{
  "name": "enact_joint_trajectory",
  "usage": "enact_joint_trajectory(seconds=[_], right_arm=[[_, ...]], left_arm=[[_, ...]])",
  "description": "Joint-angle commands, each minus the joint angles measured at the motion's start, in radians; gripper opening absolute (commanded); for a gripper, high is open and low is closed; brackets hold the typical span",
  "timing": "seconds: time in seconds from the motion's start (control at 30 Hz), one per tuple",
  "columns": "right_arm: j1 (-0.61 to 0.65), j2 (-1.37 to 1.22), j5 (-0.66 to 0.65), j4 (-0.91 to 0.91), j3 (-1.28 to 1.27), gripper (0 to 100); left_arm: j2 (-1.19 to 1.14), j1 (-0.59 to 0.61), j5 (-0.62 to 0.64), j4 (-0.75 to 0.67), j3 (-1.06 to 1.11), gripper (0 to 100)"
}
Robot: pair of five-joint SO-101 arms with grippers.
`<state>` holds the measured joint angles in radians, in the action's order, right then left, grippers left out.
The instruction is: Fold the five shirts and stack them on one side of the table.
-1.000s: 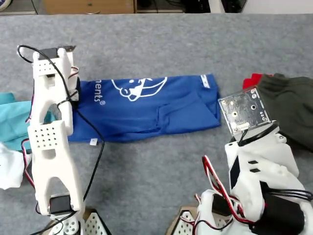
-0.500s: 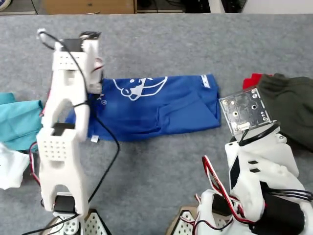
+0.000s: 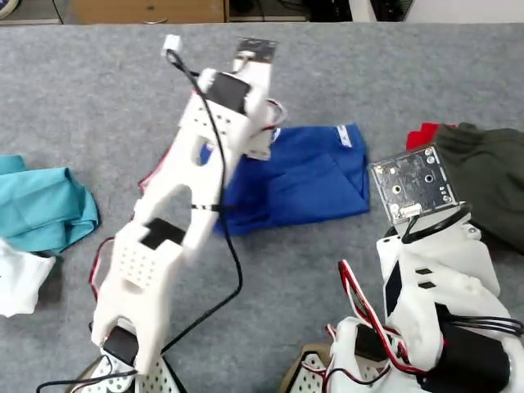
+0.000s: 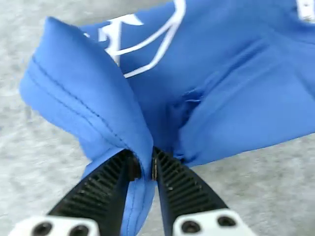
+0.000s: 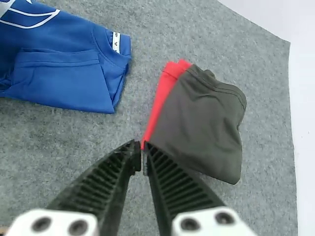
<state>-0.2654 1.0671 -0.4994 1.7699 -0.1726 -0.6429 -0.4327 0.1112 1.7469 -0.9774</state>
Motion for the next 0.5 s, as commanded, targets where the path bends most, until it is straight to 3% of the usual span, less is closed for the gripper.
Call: enact_joint_trajectory(seconds=[0.0,0.17,0.47], right_arm=[[-0.013,0.004,0.011,0.011,0.030,3.8],[-0.013,0.004,0.011,0.012,0.030,3.8],[-0.013,0.004,0.011,0.012,0.030,3.8]], left_arm=[[-0.036,-0.061,0.028,0.011,-0.144,2],[-0.127,-0.110,0.103,0.011,-0.341,2],[-0.236,-0.163,0.110,0.009,-0.569,2]])
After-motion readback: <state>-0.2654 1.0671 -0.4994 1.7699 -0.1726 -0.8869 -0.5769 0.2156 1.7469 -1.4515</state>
